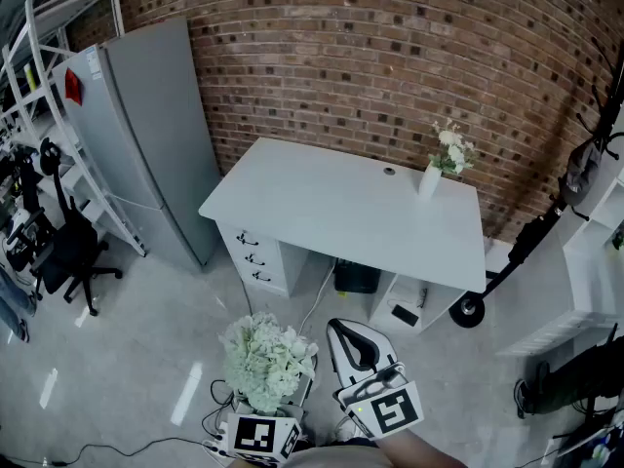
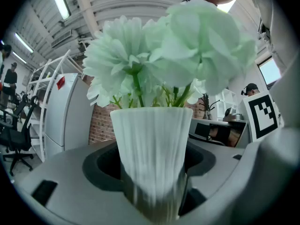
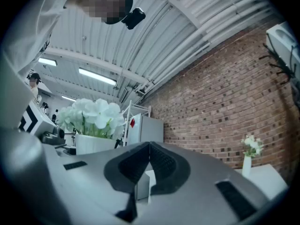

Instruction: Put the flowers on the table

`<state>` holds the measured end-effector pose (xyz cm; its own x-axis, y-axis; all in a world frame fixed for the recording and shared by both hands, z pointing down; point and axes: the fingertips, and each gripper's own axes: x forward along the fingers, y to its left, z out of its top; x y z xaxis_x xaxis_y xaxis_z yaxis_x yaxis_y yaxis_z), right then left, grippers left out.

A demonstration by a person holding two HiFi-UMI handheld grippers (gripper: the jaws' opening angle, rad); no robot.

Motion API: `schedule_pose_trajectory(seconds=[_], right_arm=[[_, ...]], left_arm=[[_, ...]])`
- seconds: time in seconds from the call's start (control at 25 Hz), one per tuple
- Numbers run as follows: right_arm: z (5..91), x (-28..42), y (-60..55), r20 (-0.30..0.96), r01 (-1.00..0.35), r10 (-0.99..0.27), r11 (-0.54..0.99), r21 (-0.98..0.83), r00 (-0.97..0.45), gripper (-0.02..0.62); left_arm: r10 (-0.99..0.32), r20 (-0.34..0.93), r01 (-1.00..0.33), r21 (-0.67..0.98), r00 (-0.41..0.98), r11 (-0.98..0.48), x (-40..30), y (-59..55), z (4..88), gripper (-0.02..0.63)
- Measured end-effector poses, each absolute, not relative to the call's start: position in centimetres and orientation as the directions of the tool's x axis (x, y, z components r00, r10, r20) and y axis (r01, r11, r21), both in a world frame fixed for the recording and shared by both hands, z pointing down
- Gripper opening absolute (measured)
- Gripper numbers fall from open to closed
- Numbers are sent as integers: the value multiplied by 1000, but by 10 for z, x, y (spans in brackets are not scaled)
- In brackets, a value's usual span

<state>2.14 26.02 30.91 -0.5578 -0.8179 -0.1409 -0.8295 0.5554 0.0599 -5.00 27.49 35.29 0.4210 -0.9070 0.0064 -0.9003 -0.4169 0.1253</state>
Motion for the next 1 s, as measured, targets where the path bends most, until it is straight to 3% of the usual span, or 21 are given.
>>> schedule_pose_trajectory(seconds=[1.0], right_arm=[[319,46,264,-126,-826,-819,563,8,-559,17]], left_arm=[[-913,15,-907,128,407,-402,-28,280,355,351]])
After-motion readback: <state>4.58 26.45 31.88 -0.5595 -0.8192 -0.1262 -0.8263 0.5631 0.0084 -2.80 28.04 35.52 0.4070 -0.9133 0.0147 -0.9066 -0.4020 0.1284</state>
